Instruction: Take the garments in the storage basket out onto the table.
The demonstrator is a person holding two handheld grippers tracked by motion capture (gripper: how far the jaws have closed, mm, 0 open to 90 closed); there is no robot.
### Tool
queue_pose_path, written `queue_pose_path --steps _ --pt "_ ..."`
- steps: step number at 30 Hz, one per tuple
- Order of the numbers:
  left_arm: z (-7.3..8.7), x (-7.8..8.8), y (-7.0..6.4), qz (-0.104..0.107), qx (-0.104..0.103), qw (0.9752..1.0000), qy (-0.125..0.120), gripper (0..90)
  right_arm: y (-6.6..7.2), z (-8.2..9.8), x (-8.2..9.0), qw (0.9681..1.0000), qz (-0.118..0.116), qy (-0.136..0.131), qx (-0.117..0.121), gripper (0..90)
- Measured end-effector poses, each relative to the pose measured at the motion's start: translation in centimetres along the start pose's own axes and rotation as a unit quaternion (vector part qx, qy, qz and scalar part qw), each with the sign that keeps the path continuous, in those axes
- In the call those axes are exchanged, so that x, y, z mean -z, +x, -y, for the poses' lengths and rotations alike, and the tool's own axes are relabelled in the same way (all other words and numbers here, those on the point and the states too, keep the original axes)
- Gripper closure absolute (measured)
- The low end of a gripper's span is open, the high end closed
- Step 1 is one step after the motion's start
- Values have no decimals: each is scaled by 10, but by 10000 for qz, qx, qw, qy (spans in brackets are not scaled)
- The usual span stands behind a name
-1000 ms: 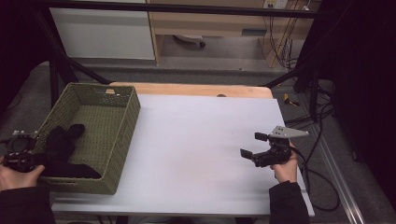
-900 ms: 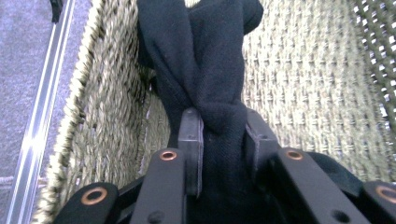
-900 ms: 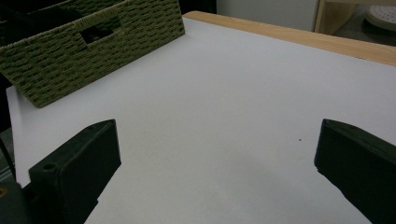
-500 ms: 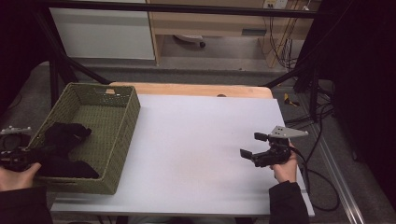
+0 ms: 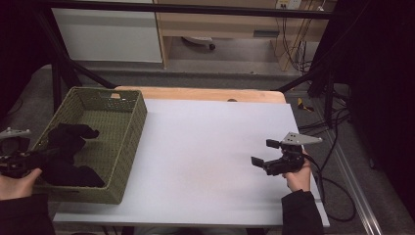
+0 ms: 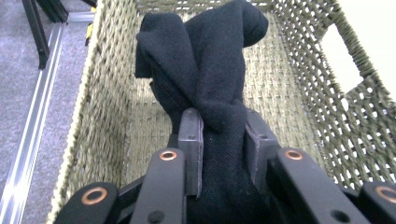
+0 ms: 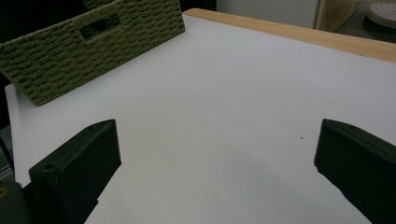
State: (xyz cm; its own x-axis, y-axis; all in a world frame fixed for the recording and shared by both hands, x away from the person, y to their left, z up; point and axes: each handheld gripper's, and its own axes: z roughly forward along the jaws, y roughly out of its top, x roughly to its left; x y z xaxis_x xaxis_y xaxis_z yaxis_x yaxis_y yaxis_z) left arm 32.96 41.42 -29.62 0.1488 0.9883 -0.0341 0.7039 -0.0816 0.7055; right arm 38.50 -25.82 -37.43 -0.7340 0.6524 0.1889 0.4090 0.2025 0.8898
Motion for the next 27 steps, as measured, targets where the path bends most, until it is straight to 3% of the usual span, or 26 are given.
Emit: queue_pose_path --steps 9,27 --pt "-11 6 -5 170 -95 9996 -180 726 0 0 0 10000 -7 3 -7 11" --pt "-37 9 -16 440 -444 9978 -199 726 -1 -1 2 10000 -5 -35 -10 10"
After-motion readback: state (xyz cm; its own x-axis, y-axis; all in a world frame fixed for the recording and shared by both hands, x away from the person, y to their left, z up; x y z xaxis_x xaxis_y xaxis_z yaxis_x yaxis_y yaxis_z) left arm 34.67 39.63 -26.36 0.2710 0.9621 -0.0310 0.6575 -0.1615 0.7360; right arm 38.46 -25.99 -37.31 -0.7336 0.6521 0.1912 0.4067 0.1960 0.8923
